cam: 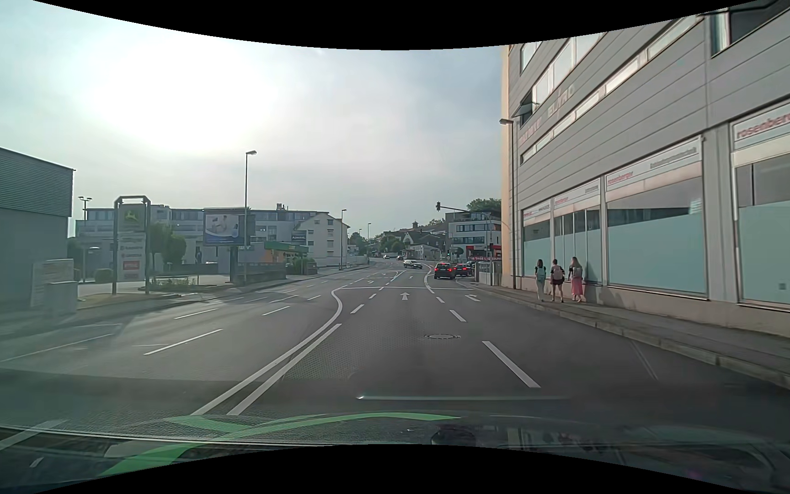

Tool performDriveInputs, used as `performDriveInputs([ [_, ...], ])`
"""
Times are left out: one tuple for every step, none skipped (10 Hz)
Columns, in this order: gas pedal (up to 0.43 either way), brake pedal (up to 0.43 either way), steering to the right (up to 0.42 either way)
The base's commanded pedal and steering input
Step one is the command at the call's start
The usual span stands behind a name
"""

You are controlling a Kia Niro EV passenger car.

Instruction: Follow the waypoints while adhering to traffic rules and regulations

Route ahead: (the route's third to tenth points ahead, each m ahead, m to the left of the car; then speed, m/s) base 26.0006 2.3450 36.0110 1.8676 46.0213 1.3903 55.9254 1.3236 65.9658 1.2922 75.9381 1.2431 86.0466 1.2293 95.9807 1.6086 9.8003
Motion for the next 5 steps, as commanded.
performDriveInputs([
  [0.13, 0.0, -0.025],
  [0.13, 0.0, -0.02],
  [0.13, 0.0, -0.017],
  [0.13, 0.0, -0.014],
  [0.13, 0.0, -0.012],
])
